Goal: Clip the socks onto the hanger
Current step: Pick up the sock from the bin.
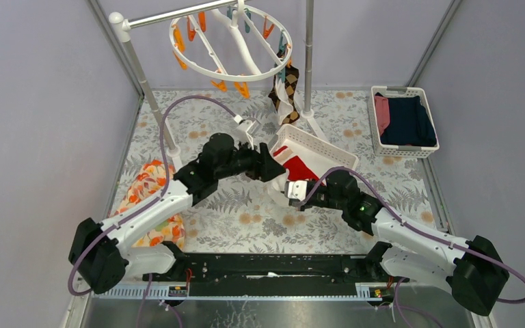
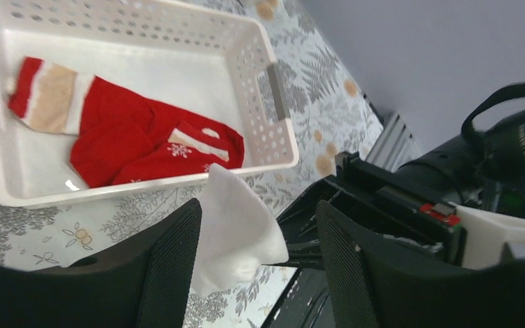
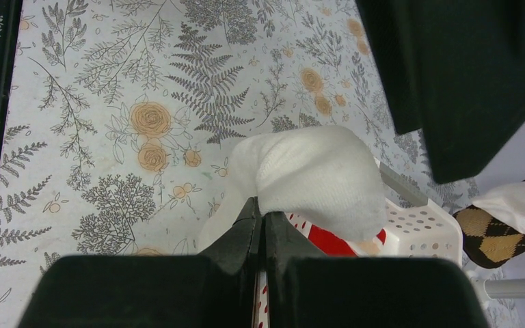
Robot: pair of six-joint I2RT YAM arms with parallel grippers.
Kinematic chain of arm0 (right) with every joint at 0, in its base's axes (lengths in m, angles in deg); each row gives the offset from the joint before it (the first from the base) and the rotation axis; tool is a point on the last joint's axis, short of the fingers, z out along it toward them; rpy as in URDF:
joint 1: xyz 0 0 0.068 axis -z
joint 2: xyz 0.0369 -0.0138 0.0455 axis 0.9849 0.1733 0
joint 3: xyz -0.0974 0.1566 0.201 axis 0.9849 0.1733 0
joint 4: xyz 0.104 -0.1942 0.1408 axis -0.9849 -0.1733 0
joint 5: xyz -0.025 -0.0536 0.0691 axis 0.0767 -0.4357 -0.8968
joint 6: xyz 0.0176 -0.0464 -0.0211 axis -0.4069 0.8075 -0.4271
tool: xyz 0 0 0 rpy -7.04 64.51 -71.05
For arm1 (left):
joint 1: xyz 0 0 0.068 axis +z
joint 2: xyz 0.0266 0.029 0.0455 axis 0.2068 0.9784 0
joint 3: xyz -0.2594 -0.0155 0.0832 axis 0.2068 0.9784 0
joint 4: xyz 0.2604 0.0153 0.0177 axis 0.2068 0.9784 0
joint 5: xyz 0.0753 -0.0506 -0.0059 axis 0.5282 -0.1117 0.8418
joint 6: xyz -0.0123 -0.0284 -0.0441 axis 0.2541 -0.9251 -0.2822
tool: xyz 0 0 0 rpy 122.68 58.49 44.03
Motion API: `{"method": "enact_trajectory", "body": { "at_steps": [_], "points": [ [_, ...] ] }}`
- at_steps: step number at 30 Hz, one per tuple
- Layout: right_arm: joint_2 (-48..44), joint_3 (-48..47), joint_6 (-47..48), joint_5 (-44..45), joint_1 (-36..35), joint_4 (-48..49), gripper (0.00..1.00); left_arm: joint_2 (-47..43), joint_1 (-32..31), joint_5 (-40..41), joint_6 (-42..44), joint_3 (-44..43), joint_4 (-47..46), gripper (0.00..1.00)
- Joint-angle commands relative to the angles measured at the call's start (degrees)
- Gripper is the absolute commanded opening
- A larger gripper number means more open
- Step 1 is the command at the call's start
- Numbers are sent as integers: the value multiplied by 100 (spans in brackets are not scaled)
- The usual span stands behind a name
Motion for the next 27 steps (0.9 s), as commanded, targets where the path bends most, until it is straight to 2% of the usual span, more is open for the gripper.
{"method": "enact_trajectory", "body": {
  "at_steps": [1, 12, 13, 16, 17, 18, 19, 22, 24, 27],
  "points": [
    [-18, -172, 159, -72, -91, 132, 0, 283, 52, -795, 106, -107, -97, 65],
    [10, -200, 180, -37, -137, 97, 0, 768, 53, -1471, 174, -272, 18, 40],
    [9, -200, 181, -40, -141, 105, 0, 761, 53, -1506, 181, -258, 19, 36],
    [2, -187, 144, -56, -147, 125, 0, 711, 53, -1466, 250, -257, 207, 0],
    [-7, -180, 101, -69, -143, 151, 0, 642, 50, -1329, 311, -237, 229, 0],
    [-36, -162, 18, -81, -141, 176, 5, 531, 50, -1182, 420, -190, 217, 0],
    [-74, -138, -95, -66, -146, 211, 17, 370, 44, -973, 652, -120, 205, 0],
    [-397, -7, -560, -327, -142, 311, 61, -322, 45, -757, 1429, 236, 79, 0],
    [-684, 136, -790, -558, -140, 494, 76, -930, 27, -773, 1920, 617, -195, 0],
    [-1011, 254, -1073, -560, -135, 770, 92, -1725, -14, -916, 2903, 857, -395, 0]
  ]
}}
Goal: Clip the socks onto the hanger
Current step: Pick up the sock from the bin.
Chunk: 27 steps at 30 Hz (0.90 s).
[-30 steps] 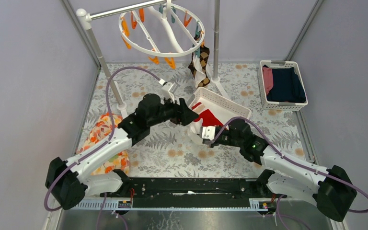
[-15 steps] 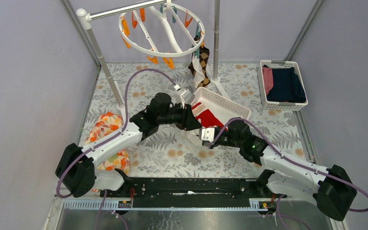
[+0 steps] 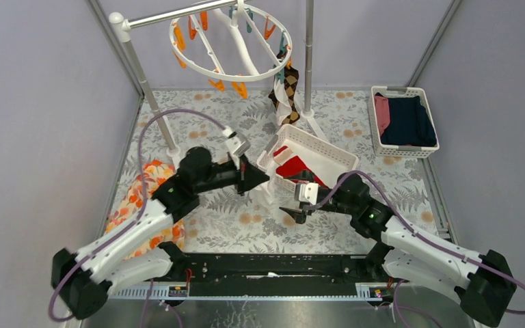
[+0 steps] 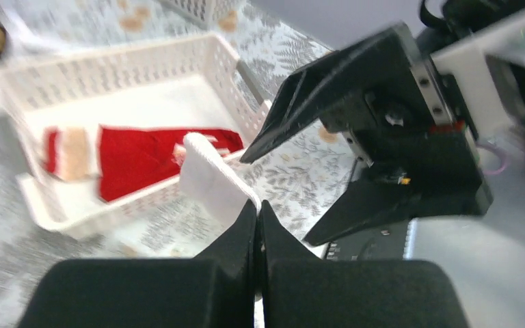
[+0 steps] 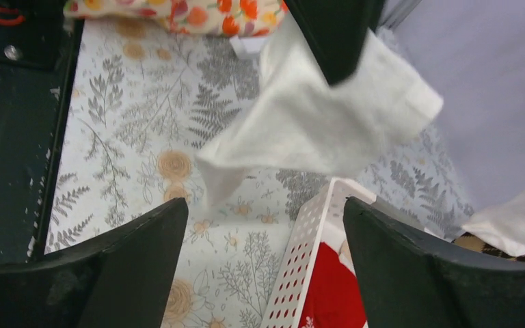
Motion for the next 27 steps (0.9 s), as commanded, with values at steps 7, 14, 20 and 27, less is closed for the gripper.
{"method": "enact_trajectory", "body": {
  "at_steps": [7, 14, 20, 27],
  "points": [
    [-234, -535, -1269, -93, -1, 190, 99, -1209, -341, -192, 3794, -407, 1418, 0],
    [431, -920, -2232, -706, 152, 630, 100, -1574, -644, -477, 4695, -627, 1907, 0],
    [566, -885, -3017, -1762, 528, 1234, 99, -1649, -644, -812, 4994, -554, 1990, 0],
    [1108, -1312, -3731, -2371, 539, 1454, 95, -1478, -649, -940, 5021, -542, 1908, 0]
  ]
}}
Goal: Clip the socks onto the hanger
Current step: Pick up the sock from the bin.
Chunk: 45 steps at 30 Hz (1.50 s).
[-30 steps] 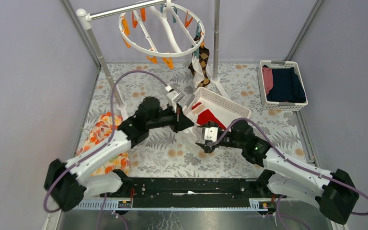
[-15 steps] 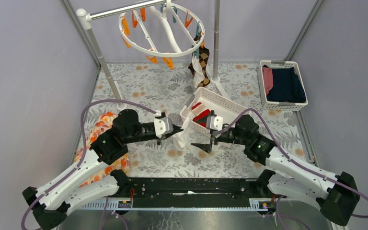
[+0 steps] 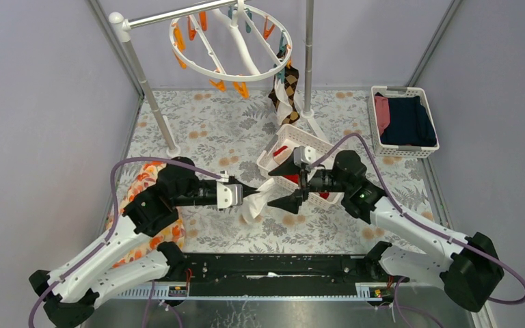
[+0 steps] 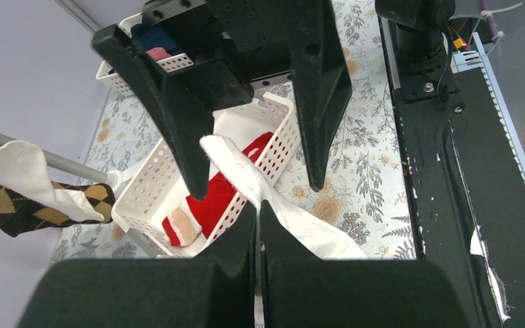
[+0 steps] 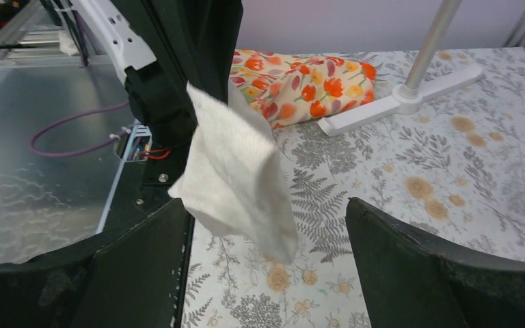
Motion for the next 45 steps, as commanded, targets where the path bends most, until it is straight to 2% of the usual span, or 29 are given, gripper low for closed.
{"method": "enact_trajectory", "body": {
  "at_steps": [1, 7, 11, 14, 23, 25, 27, 28, 29, 30, 34, 36, 39, 41, 45],
  "points": [
    [367, -489, -744, -709, 29, 476, 94, 74, -31, -234, 164, -72, -30, 0],
    [405, -528, -777, -810, 29, 344, 85, -160, -25, 35, -21, 91, -332, 0],
    [304, -468, -676, -832, 25, 239, 74, -287, -26, 329, -220, 171, -563, 0],
    [189, -368, -831, -847, 29, 555, 59, -329, -23, 430, -363, 199, -636, 0],
    [95, -340, -927, -765, 29, 646, 17, -380, -19, 737, -652, 170, -663, 0],
    [73, -418, -686, -612, 29, 178, 6, -369, -25, 834, -795, 172, -681, 0],
    [32, -570, -310, -370, 29, -448, 2, -366, -24, 871, -981, 205, -697, 0],
    [6, -707, -108, -217, 29, -831, 2, -383, -21, 871, -1112, 240, -717, 8],
    [-22, -845, 102, -86, 29, -1205, 1, -399, -25, 869, -1282, 280, -746, 25],
    [-40, -968, 330, 16, 29, -1607, 1, -425, -24, 850, -1433, 327, -781, 36],
    [5, -1432, 969, -98, 29, -2782, 0, -556, -25, 699, -1651, 257, -679, 60],
    [94, -1589, 1022, -120, 30, -3041, 0, -411, -22, 434, -1580, -49, -353, 66],
    [205, -1693, 1020, -168, 28, -3168, 0, 4, -24, 187, -1705, -410, -180, 95],
    [237, -1731, 956, -119, 24, -3225, 0, 234, -24, 89, -1916, -442, -335, 99],
    [316, -1904, 955, 136, 21, -3566, 0, 477, -42, 208, -2667, -124, -1123, 96]
  ]
}}
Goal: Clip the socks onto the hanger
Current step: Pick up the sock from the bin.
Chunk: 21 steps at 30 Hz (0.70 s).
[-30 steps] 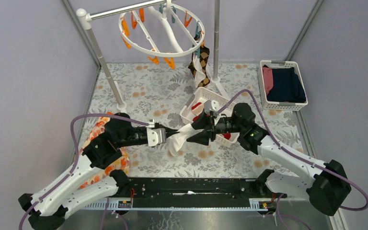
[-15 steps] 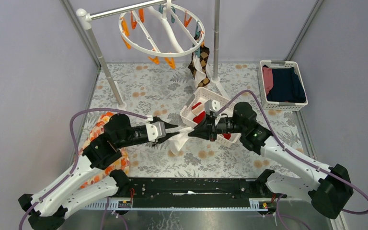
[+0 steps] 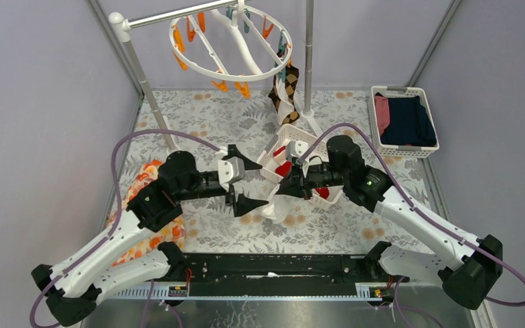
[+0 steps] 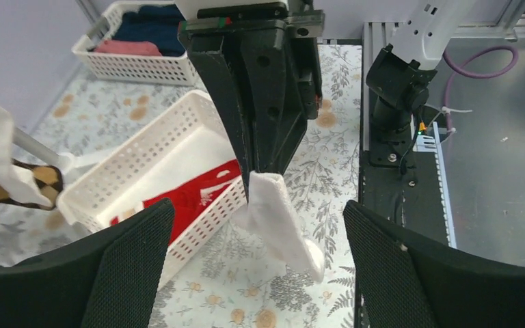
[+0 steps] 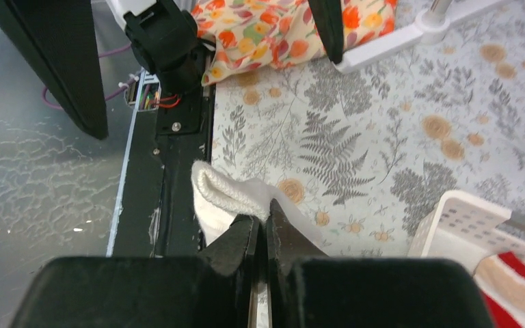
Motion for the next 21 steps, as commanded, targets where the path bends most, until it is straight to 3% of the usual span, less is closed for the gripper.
{"method": "enact_trajectory", "body": {
  "at_steps": [1, 6, 8, 14, 21],
  "points": [
    [90, -407, 119, 295, 12, -599, 0, 296, -51, 61, -1047, 245, -763, 95],
    [102, -407, 114, 460, 13, -633, 0, 536, -140, 648, -2053, 342, -946, 79],
    [108, -399, 101, 479, 12, -604, 0, 536, -178, 758, -2166, 467, -1017, 70],
    [137, -377, 84, 474, 12, -574, 0, 557, -202, 691, -2116, 771, -1345, 57],
    [109, -332, 50, 458, 12, -512, 0, 828, -202, 347, -1966, 754, -1396, 53]
  ]
}}
